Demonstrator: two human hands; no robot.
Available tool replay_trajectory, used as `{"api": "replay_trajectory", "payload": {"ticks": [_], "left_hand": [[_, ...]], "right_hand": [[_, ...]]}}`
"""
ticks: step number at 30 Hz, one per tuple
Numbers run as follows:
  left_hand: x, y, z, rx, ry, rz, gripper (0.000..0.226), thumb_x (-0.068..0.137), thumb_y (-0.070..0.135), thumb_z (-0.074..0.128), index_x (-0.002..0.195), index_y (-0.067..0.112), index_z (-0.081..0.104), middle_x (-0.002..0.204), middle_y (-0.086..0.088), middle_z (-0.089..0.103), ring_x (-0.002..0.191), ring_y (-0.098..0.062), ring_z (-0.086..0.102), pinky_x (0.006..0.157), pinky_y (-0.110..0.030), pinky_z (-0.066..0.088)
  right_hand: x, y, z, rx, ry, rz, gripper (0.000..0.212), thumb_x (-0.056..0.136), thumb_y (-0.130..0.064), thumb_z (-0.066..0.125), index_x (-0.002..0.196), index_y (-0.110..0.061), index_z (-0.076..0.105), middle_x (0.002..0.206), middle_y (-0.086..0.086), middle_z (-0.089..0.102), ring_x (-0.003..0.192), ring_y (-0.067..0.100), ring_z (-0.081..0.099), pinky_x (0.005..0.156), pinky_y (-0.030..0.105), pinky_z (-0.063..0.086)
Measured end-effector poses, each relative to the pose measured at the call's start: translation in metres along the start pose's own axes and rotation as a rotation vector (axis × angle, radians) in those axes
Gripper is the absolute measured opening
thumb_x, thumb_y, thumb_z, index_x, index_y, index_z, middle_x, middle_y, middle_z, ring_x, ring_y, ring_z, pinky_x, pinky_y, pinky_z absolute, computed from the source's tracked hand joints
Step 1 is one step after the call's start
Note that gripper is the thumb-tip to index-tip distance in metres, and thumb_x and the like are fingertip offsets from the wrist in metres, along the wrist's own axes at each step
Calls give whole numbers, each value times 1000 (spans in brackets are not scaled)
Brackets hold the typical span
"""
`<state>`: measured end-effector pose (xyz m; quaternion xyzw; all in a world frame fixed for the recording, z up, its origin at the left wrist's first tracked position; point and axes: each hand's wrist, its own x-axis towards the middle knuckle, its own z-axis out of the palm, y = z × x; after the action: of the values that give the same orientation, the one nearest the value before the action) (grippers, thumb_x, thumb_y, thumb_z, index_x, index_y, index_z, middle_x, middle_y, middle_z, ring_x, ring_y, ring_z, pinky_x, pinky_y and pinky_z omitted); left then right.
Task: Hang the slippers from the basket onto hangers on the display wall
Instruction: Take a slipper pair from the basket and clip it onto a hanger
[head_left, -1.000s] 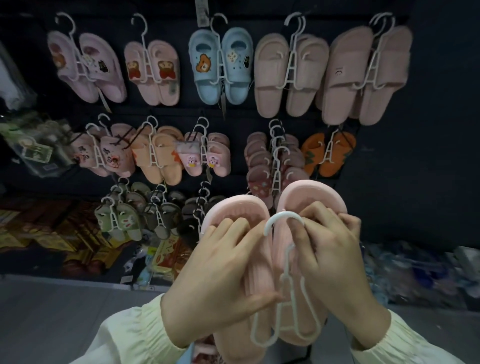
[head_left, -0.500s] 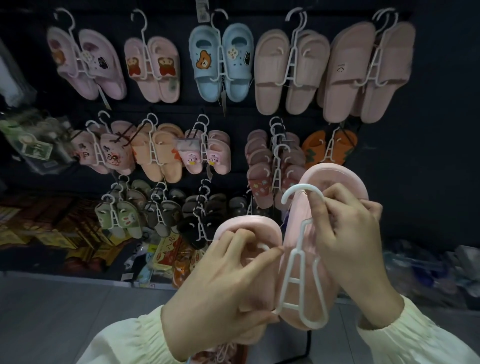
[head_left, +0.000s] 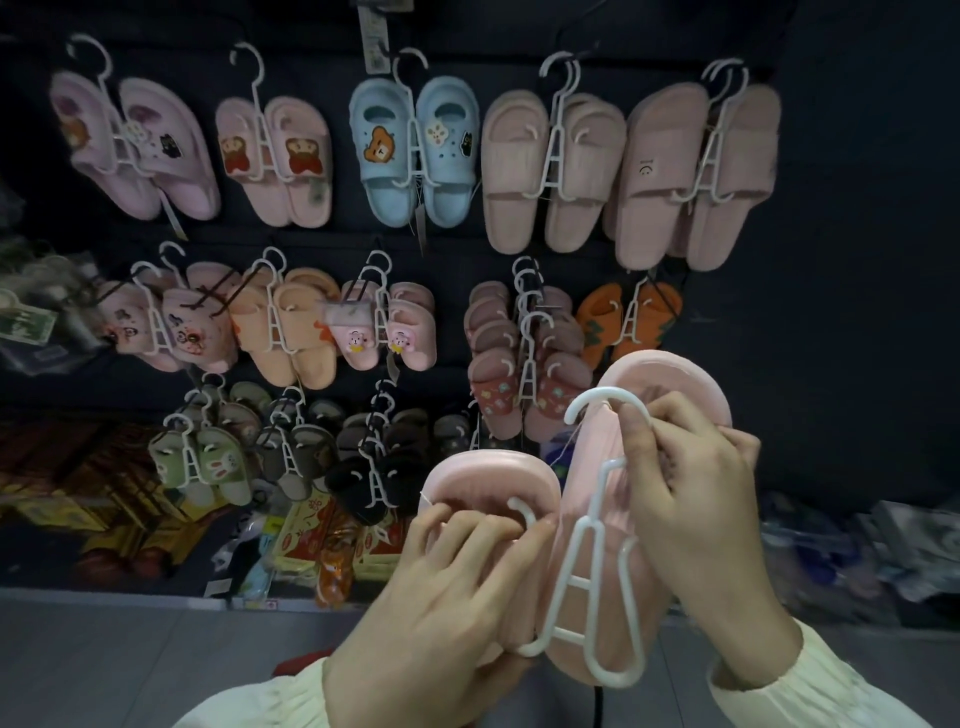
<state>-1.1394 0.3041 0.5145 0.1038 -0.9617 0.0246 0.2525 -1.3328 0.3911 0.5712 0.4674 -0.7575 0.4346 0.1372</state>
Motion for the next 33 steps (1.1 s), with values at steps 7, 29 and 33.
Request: {"api": "replay_trajectory", "payload": {"ticks": [7, 29, 33], "left_hand": [[6, -9, 0, -15, -23, -1, 93, 67, 52, 72, 147, 17, 41, 118, 4, 49, 109, -16, 48, 100, -36, 31], [1, -26, -9, -54, -51, -121, 99, 64, 57, 76, 149, 20, 40, 121, 7, 52, 112, -16, 49, 99, -33, 32], [0, -27, -5, -74, -44, -136, 100, 62, 53, 80, 149, 20, 41, 122, 7, 52, 113, -17, 50, 99, -34, 32]], "right_hand": [[8, 0, -6, 43, -28, 55, 42, 102, -44, 31, 65, -29, 42, 74, -11, 48, 75, 8, 52, 81, 30, 26], [-15, 2, -6, 366, -388, -84, 31, 95, 5, 47, 87, -19, 66, 113, -9, 62, 117, 19, 58, 96, 32, 47], [-16, 14, -13, 715, -481, 52, 35, 95, 0, 38, 100, -3, 72, 127, 8, 63, 121, 30, 59, 95, 38, 50]]}}
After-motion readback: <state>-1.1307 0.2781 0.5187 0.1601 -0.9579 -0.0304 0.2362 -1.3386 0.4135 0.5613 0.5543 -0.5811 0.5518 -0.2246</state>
